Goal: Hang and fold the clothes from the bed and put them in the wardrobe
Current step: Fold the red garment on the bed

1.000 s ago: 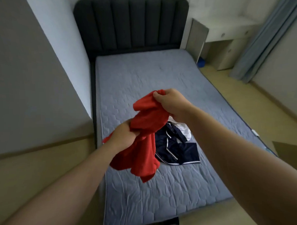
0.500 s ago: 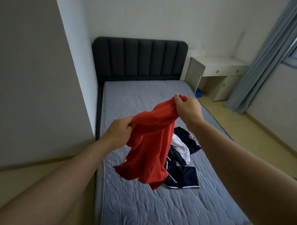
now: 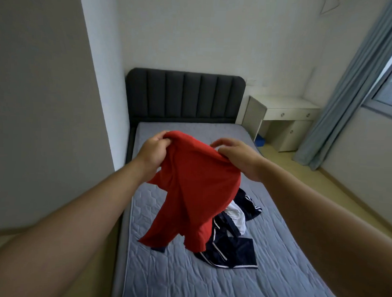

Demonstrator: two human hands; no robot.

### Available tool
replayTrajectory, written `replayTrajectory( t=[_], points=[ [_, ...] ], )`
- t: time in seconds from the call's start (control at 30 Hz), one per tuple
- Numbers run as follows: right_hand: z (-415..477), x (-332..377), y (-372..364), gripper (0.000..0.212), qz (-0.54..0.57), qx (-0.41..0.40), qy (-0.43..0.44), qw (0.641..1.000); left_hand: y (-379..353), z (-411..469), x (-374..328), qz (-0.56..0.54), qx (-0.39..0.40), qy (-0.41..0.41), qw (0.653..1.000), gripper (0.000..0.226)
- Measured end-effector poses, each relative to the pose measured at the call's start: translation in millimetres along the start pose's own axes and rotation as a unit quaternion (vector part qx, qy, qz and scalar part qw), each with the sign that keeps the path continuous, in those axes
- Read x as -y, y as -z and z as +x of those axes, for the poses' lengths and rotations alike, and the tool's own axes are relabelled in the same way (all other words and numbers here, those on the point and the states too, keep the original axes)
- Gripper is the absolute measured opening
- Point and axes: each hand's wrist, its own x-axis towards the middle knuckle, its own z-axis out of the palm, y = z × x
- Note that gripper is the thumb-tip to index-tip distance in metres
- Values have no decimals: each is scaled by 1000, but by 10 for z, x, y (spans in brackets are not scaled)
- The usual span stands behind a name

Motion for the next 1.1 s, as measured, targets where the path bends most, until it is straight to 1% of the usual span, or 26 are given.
replayTrajectory(
  t=[0.03, 0.07, 0.1, 0.13, 0.17, 0.2, 0.23, 0.27, 0.3, 0.33, 0.4, 0.43, 0.5, 0.57, 0.67, 0.7, 0.73, 0.8, 0.83, 0.87, 0.93, 1.0, 1.03, 1.1],
  points=[
    [-38, 4, 11, 24, 34, 51, -22, 998, -18, 25, -20, 10, -3, -3, 1000, 32],
    [-79, 7, 18, 40, 77, 103, -52, 990, -32, 47, -29, 29, -5, -4, 1000, 28],
    [-106, 6, 22, 55, 102, 150, -76, 980, -43, 60, -36, 51, -2, -3, 999, 25],
    [-130, 6, 13, 66, 112, 191, -88, 971, -50, 66, -38, 69, 8, -1, 998, 23],
    [-139, -1, -6, 69, 107, 216, -88, 966, -53, 61, -38, 84, 23, -1, 996, 25],
    [-151, 4, -23, 64, 107, 223, -79, 966, -39, 46, -43, 99, 41, -10, 994, 30],
    [-151, 21, -37, 53, 117, 208, -62, 969, -9, 23, -53, 120, 68, -26, 990, 36],
    [-150, 49, -41, 40, 149, 165, -42, 974, 36, 0, -59, 145, 106, -38, 983, 42],
    [-140, 63, -29, 28, 201, 108, -26, 973, 88, -19, -62, 171, 153, -38, 973, 48],
    [-129, 71, 1, 21, 265, 49, -19, 963, 145, -37, -55, 200, 202, -25, 958, 56],
    [-123, 81, 100, 28, 375, -44, -13, 926, 241, -80, -38, 265, 273, 11, 925, 61],
    [-126, 74, 152, 31, 393, -73, -13, 917, 276, -106, -17, 298, 294, 27, 908, 58],
    [-164, 61, 204, 31, 380, -103, -12, 919, 316, -166, 40, 363, 323, 49, 872, 47],
    [-223, 65, 181, 26, 356, -107, -10, 928, 321, -212, 124, 430, 340, 69, 833, 38],
    [-283, 75, 102, 22, 361, -104, -17, 926, 294, -266, 301, 518, 358, 97, 771, 35],
    [-287, 68, 99, 20, 369, -106, -19, 923, 297, -290, 357, 533, 352, 103, 763, 37],
    [-295, 61, 114, 19, 376, -110, -18, 920, 313, -310, 409, 533, 340, 110, 767, 39],
    [-314, 39, 183, 18, 372, -122, -12, 920, 365, -325, 486, 500, 302, 131, 801, 47],
    [-321, 24, 223, 20, 359, -124, -7, 925, 388, -324, 511, 484, 283, 138, 817, 48],
    [-330, 14, 262, 23, 341, -127, -2, 931, 399, -319, 530, 475, 272, 144, 824, 46],
    [-340, 10, 314, 29, 300, -130, 14, 945, 362, -317, 556, 473, 288, 154, 819, 40],
    [-343, 24, 334, 39, 271, -129, 28, 954, 260, -338, 585, 483, 320, 155, 800, 40],
    [-344, 28, 341, 46, 257, -128, 34, 957, 201, -350, 618, 485, 324, 154, 797, 41],
    [-359, 47, 352, 55, 228, -132, 42, 964, 95, -380, 720, 473, 313, 155, 809, 39]
  ],
)
